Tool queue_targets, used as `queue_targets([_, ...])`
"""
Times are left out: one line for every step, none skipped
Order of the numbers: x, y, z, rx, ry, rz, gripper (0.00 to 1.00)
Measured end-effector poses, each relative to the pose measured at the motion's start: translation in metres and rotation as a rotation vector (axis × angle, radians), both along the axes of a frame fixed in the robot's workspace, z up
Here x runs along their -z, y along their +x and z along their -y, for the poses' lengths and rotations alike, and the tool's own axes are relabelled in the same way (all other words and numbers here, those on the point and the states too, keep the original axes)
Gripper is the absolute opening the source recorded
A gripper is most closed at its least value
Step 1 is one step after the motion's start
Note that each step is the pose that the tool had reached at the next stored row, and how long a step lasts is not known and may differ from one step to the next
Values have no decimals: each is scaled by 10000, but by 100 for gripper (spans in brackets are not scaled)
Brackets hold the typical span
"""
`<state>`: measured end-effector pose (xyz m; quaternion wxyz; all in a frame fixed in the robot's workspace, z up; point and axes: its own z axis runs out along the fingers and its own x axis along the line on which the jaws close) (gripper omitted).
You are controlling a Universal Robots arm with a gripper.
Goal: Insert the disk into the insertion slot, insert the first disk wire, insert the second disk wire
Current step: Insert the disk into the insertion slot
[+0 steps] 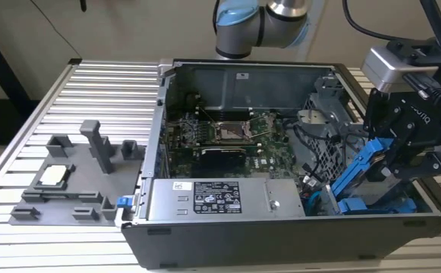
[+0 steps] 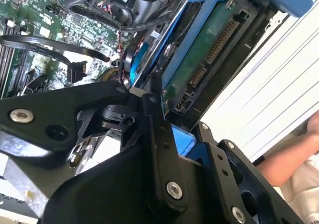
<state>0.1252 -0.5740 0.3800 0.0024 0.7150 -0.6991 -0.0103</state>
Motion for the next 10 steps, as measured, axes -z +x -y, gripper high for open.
queue_targets([1,0,0,0,0,0,32])
queue_targets([3,0,0,0,1,1,32])
queue_targets([7,-3,0,5,6,14,32])
queue_targets([11,-5,1,12,34,30,32])
queue_targets([16,-7,1,23,85,42,32])
queue_targets([21,-9,1,35,137,48,32])
queue_targets([22,-9,0,37,150,49,32])
queue_targets([22,-9,0,38,151,50,32])
queue_targets([22,-9,0,39,150,50,32])
queue_targets([22,-10,0,40,151,50,32])
